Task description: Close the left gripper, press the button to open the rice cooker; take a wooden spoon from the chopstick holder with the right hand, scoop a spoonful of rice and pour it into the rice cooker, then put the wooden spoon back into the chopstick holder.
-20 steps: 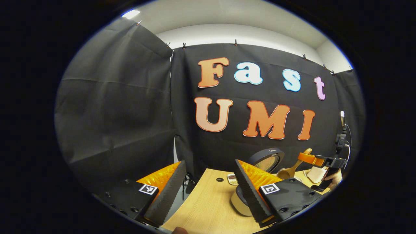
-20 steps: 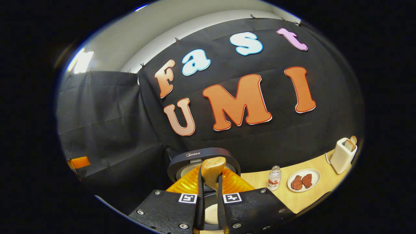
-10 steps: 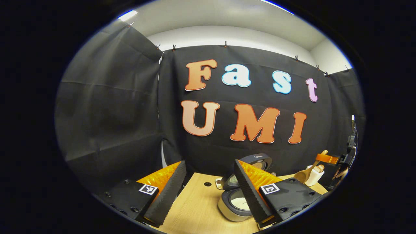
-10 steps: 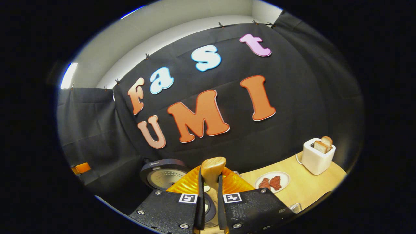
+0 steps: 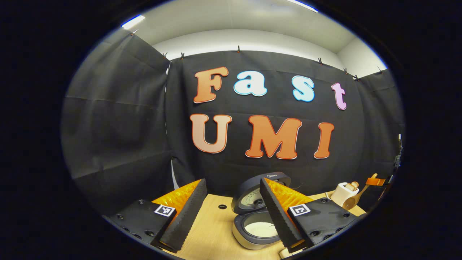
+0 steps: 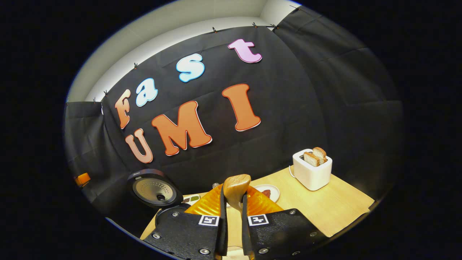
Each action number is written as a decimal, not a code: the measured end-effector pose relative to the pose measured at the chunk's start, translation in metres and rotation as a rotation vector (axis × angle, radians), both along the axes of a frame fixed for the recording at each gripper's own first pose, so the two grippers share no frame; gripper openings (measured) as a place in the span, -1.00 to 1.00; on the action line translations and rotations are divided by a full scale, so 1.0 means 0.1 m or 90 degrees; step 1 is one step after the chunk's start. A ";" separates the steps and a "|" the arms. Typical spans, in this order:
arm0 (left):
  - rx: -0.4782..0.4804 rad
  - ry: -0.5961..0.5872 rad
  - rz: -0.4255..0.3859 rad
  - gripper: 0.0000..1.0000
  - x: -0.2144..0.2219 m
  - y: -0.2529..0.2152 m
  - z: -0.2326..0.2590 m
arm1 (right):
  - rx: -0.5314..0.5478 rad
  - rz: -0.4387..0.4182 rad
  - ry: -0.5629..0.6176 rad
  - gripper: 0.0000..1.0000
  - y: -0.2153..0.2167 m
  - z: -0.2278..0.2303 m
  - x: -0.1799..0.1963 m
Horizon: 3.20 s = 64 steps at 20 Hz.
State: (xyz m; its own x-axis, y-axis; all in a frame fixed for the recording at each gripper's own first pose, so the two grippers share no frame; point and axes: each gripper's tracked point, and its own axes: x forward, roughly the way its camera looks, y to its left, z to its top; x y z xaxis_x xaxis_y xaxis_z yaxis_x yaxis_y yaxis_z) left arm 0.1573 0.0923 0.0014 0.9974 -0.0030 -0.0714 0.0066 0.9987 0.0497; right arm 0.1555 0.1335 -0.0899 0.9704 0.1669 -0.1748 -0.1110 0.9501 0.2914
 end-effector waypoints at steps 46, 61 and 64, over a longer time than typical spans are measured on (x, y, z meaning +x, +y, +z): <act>0.016 -0.003 0.025 1.00 0.49 -1.35 0.40 | -0.157 -0.019 0.013 0.88 -1.13 0.38 -0.23; 0.046 0.083 0.019 0.94 2.37 -1.20 0.04 | -0.190 -0.083 0.024 0.89 -1.55 0.27 -0.28; 0.033 0.124 0.033 0.97 2.62 -1.11 -0.35 | -0.189 -0.092 0.031 0.88 -1.61 0.24 -0.26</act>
State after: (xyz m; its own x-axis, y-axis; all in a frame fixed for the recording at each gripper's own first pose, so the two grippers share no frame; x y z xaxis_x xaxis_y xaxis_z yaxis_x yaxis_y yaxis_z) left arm 0.4196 -0.0186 -0.0333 0.9634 0.0559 -0.2623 -0.0295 0.9942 0.1037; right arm 0.1290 -0.0276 -0.0659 0.9696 -0.0366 -0.2420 0.0379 0.9993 0.0005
